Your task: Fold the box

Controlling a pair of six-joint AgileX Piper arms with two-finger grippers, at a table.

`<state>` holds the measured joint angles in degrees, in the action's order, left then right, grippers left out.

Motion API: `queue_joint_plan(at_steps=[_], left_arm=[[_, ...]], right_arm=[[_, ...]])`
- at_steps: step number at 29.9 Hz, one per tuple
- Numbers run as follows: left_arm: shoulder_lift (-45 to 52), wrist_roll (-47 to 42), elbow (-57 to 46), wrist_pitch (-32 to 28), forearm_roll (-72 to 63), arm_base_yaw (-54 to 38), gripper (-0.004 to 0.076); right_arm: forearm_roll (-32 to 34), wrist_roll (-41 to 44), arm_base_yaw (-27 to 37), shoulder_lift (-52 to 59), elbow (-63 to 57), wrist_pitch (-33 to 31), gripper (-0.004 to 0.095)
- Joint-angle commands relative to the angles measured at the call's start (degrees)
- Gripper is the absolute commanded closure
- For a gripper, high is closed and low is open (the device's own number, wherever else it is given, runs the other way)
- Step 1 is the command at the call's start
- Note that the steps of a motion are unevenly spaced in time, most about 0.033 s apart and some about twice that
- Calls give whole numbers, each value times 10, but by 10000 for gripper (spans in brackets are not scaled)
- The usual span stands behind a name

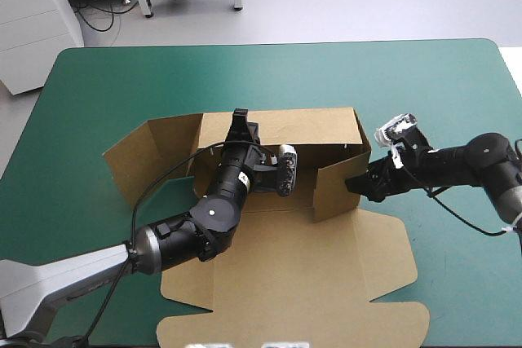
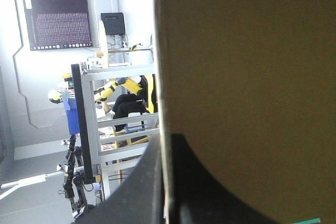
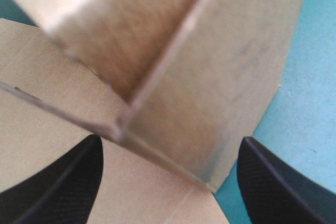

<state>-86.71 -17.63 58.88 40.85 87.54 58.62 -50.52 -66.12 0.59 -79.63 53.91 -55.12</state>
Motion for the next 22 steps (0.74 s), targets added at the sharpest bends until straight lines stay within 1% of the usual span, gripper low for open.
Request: queue_joint_plan(at_steps=[1,5,9,12,15,17,18,20,22], left_arm=[[21,-4,11,-17,16,5,756],[21,-4,11,-16,16,5,756],[21,-4,11,-16,16,5,756],[21,-4,11,-16,16,5,756],[21,-4,11,-16,16,5,756],[21,-4,11,-16,16,5,756],[21,-4,11,-16,16,5,756],[21,-4,11,-16,16,5,756],[21,-4,11,-16,16,5,756]], right_arm=[[-5,30,-45,21,11,69,245],[37,88,-97,21,11,152,245],[58,129,-131,21,9,207,246],[86,173,-145,21,8,242,261],[113,208,-155,21,8,260,294],[117,209,-160,21,8,261,343],[117,209,-163,21,8,261,385],[116,209,-166,21,8,264,493],[115,209,-166,21,8,264,633]])
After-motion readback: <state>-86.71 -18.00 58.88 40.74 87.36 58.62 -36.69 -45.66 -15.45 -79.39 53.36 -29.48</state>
